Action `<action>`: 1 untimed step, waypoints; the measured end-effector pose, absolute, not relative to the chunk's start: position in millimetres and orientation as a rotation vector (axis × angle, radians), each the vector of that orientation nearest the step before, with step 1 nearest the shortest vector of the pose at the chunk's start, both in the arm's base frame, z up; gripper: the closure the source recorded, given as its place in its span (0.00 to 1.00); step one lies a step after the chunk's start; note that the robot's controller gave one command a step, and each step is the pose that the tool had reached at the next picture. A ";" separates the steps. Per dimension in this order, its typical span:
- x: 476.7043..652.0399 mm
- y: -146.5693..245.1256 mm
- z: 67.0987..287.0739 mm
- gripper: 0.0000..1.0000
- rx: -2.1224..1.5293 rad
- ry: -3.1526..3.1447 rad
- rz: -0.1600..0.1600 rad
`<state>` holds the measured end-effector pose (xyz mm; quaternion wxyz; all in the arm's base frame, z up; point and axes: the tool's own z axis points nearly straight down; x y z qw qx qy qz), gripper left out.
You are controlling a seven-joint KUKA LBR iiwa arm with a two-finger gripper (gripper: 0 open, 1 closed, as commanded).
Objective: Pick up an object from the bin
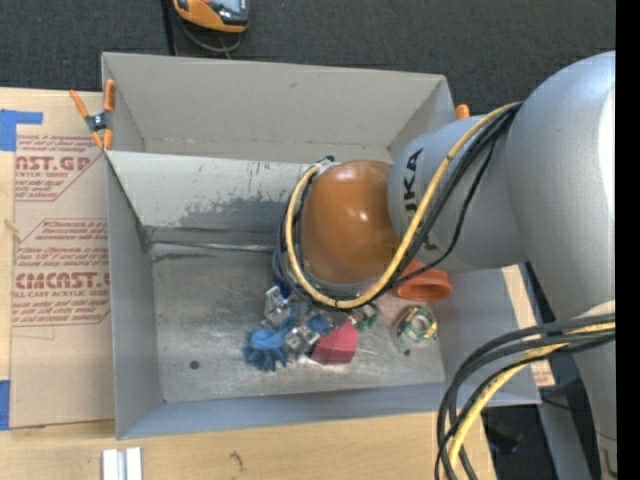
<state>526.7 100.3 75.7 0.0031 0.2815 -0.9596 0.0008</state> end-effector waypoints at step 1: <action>526.8 100.3 75.7 1.00 0.883 -3.009 0.002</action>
Offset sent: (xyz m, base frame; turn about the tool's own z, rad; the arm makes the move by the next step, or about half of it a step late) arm -0.0153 0.0313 0.1423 0.0081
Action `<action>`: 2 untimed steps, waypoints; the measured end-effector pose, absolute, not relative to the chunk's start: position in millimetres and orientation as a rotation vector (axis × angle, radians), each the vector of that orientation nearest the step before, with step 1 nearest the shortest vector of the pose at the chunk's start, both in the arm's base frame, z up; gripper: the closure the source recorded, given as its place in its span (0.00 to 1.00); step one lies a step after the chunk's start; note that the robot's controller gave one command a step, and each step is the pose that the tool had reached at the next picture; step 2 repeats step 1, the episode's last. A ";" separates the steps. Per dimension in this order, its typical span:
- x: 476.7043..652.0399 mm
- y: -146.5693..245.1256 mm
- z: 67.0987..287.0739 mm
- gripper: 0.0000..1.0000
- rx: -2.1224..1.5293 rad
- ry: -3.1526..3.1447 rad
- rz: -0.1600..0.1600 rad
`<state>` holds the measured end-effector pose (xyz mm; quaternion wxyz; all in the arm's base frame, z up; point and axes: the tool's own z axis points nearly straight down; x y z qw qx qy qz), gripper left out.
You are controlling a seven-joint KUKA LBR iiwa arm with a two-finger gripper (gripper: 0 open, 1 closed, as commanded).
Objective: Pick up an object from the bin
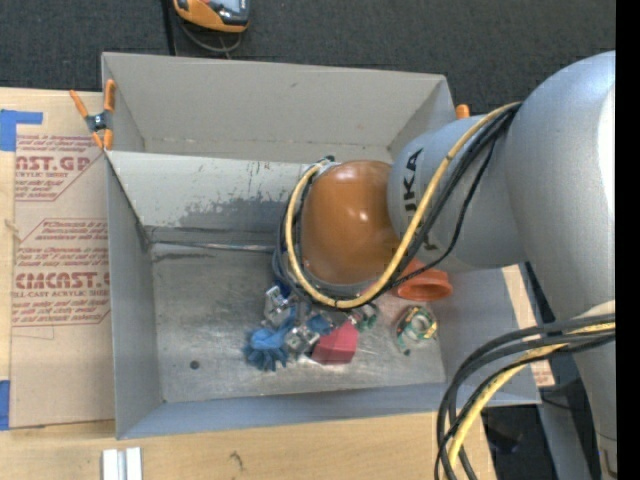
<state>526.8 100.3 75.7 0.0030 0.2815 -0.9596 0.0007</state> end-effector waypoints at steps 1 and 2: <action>512.5 132.7 219.1 1.00 0.874 -3.023 -0.002; 512.5 132.7 219.1 1.00 0.874 -3.023 -0.002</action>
Offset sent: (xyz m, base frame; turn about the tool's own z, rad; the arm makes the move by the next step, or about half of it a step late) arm 0.0000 0.0000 0.0000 0.0000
